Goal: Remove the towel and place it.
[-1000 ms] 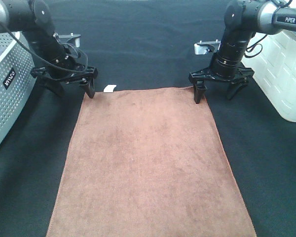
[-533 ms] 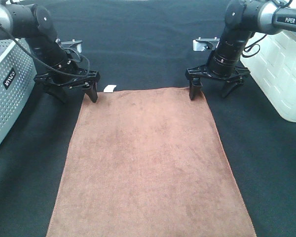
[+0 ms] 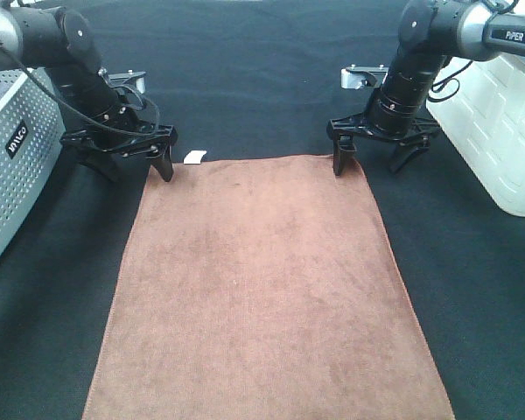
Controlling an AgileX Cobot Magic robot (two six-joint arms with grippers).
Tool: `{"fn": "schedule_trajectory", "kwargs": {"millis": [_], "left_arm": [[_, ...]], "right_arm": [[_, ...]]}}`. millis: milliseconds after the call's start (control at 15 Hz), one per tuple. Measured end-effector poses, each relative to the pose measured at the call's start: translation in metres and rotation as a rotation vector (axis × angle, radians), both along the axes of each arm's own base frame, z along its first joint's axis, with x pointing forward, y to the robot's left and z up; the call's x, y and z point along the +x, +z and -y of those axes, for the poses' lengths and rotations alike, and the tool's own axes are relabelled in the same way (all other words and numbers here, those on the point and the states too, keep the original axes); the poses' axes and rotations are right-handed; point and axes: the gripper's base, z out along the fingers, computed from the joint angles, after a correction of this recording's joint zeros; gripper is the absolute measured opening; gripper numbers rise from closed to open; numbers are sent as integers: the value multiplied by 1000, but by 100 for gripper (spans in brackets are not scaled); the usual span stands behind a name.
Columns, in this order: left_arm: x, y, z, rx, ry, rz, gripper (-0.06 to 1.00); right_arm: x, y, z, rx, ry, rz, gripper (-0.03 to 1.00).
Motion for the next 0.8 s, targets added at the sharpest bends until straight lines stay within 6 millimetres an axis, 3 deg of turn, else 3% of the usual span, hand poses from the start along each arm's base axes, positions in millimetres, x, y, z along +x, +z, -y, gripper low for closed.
{"fn": "schedule_trajectory", "kwargs": {"millis": [467,800], "left_arm": [[-1,1,9,-89,33,-15,81],[-5,-1,39,-131,7,3,70]], "right_arm": [[3,0,-9,106,-43,19,85],[3,-3,-18,176,-70,15,72]]}}
